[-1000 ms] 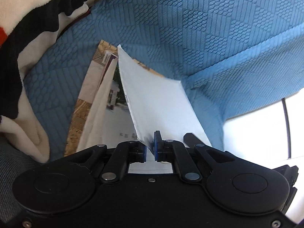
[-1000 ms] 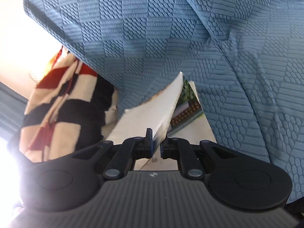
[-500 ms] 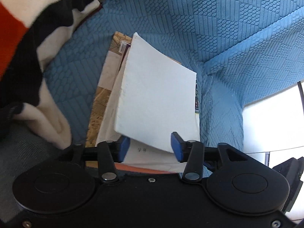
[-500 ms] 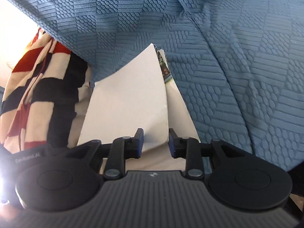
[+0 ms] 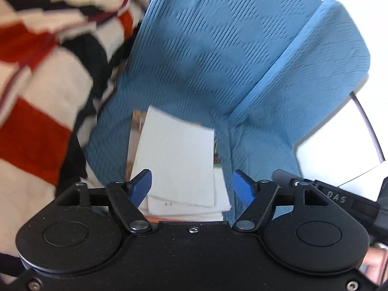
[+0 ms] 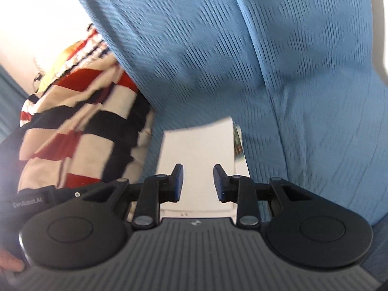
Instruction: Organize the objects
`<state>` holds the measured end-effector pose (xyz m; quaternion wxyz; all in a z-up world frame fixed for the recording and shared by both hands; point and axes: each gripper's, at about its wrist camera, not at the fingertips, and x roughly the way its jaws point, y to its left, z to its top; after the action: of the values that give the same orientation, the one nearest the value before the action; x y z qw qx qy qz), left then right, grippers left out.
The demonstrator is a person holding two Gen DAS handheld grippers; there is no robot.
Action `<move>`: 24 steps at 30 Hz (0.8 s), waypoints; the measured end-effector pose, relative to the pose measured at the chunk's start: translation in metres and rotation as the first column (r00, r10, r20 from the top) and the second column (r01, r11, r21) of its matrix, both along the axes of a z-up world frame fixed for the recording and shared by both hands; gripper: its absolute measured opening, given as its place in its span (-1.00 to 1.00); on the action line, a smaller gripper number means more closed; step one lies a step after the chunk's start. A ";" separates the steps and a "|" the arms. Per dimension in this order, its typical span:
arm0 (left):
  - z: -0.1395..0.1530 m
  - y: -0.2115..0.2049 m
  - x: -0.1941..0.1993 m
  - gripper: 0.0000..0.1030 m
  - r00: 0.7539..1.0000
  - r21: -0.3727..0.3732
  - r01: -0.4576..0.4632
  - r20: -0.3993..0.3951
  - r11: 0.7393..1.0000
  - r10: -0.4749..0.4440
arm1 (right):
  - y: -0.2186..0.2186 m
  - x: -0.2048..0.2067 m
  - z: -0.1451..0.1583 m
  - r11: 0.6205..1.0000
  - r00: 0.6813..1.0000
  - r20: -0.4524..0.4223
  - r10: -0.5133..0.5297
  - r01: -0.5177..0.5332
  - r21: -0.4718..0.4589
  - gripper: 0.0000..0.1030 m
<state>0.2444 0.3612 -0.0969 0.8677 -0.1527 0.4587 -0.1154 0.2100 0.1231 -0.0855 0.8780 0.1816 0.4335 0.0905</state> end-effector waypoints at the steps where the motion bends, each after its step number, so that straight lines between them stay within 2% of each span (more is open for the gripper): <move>1: 0.009 -0.001 -0.004 0.50 1.000 0.011 0.003 0.023 1.000 -0.004 | 0.001 -0.003 0.011 1.000 1.000 0.019 0.008 -0.008 -0.010 -0.39; 6: 0.050 -0.005 -0.024 0.67 0.992 0.030 0.025 0.120 0.999 -0.028 | 0.003 -0.018 0.053 0.999 0.995 0.091 0.029 -0.027 -0.027 -0.39; 11: 0.073 -0.009 -0.044 0.89 0.983 0.064 0.038 0.175 0.997 -0.049 | 0.007 -0.040 0.077 0.998 0.989 0.143 0.040 -0.033 -0.052 -0.39; 15: 0.081 -0.013 -0.060 0.90 0.978 0.080 0.061 0.193 0.995 -0.075 | 0.009 -0.060 0.083 0.996 0.989 0.140 0.047 -0.036 -0.077 -0.39; 19: 0.084 -0.014 -0.073 0.93 0.976 0.073 0.056 0.207 0.996 -0.070 | 0.012 -0.078 0.082 0.996 0.990 0.129 0.047 -0.036 -0.086 -0.39; 24: 0.084 -0.014 -0.084 0.95 0.973 0.089 0.039 0.223 0.995 -0.059 | 0.017 -0.088 0.081 0.988 0.990 0.127 0.068 -0.050 -0.144 -0.39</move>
<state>0.1609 0.3474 -0.0130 0.9168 -0.0907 0.3652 -0.1340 0.1223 0.1398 -0.0046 0.9122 0.1001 0.3851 0.0977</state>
